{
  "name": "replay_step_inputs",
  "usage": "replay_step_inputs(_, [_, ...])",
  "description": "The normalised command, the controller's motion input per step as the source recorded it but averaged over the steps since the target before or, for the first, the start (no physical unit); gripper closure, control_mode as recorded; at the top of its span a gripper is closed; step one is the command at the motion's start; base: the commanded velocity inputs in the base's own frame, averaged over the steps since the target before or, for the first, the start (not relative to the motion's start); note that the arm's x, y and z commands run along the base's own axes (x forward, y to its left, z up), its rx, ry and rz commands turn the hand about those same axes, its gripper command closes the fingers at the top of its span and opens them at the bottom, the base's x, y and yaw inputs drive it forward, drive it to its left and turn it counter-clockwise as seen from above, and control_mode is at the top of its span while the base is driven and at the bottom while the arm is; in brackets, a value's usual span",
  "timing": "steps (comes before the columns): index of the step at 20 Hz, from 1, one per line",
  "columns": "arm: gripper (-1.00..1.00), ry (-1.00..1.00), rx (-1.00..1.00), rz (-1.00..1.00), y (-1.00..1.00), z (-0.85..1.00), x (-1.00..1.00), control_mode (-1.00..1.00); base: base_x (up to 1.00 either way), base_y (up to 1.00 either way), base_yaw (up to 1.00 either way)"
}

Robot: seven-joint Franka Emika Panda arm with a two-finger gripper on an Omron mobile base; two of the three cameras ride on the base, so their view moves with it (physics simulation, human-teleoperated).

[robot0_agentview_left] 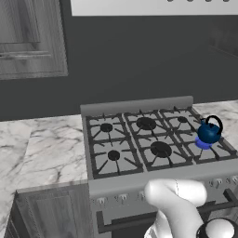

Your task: The kettle is done boiling. Turn off the stove, then wait for 300 timesteps before moving the kettle to the dining table.

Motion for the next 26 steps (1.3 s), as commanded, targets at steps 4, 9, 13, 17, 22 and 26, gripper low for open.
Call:
replay_step_inputs(4, [-1.0,-0.04,0.19,-0.26,0.29,-0.12,-0.07,-1.0,0.0,0.0,0.0])
replay_step_inputs(9, [-1.0,0.0,0.19,-0.25,0.16,-0.15,0.0,-1.0,0.0,0.0,0.0])
replay_step_inputs(13, [-1.0,0.0,0.19,-0.2,0.05,-0.18,0.0,-1.0,0.0,0.0,0.0])
replay_step_inputs(17, [-1.0,0.01,0.11,-0.01,-0.09,-0.1,0.0,-1.0,0.0,0.0,0.0])
replay_step_inputs(22, [-1.0,-0.02,0.22,-0.02,-0.01,-0.29,0.0,-1.0,0.0,0.0,0.0])
replay_step_inputs(26, [-1.0,-0.11,0.26,-0.04,0.0,-0.38,0.0,-1.0,0.0,0.0,0.0])
